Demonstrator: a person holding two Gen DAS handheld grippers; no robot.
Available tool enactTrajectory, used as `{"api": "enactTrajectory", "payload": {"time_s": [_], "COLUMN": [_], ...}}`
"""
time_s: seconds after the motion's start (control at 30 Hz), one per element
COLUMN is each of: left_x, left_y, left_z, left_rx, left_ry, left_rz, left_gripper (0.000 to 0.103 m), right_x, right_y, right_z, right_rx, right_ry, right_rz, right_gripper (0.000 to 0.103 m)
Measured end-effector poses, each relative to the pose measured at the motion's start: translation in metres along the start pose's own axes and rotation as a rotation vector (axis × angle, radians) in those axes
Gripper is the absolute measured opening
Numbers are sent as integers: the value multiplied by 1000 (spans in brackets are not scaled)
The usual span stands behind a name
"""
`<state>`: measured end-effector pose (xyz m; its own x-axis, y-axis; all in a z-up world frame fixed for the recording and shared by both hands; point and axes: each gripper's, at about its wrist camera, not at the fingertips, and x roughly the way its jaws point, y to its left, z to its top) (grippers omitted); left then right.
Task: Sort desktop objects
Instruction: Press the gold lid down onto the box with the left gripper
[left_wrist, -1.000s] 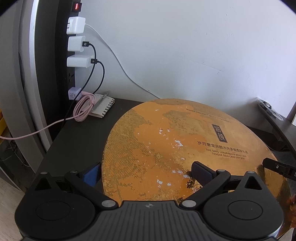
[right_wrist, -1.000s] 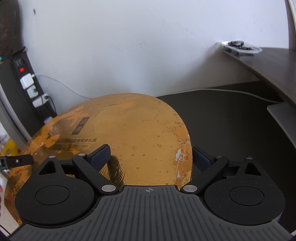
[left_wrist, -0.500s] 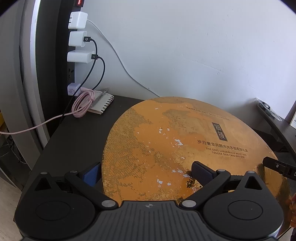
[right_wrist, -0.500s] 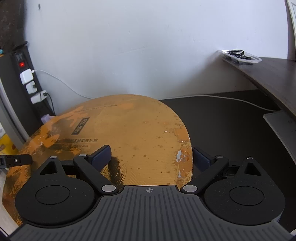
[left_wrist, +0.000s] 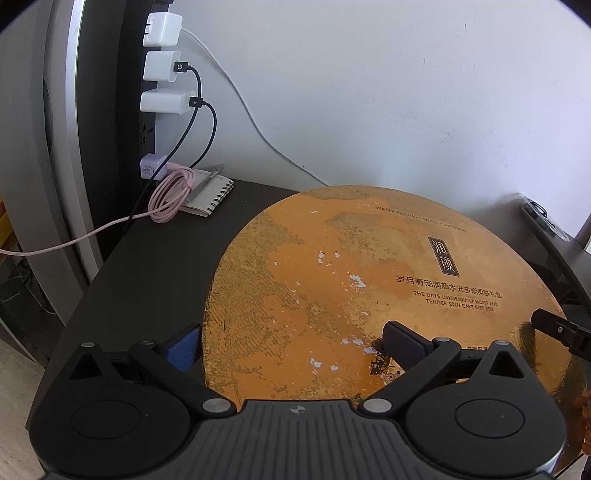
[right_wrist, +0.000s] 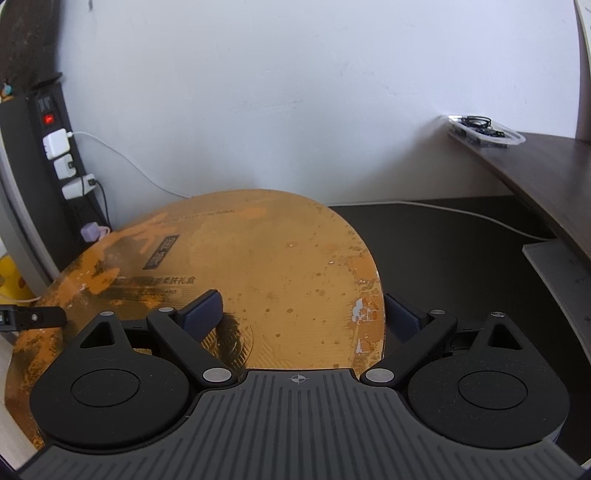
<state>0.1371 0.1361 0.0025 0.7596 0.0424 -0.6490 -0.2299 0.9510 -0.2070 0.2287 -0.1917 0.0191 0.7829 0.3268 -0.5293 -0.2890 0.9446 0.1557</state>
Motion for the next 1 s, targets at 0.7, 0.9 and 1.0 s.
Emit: {"api": "enactTrajectory", "payload": {"time_s": [0.7,0.9,1.0], "left_x": [-1,-2,-1], "left_y": [-2,-4,-2], "left_z": [2,4,2], "left_rx": [22,36,34], "left_ry": [-7,-5,-6], "left_rz": [7,18,14], "left_gripper": [101,101,101], "right_x": [4,7,8], "right_y": [1,-1,0], "right_z": [-4,-6,-5], "right_rx": [7,26,26], "right_ry": [12,20,25], "right_rz": [-20,-15,-20], "right_gripper": [95,95,95]}}
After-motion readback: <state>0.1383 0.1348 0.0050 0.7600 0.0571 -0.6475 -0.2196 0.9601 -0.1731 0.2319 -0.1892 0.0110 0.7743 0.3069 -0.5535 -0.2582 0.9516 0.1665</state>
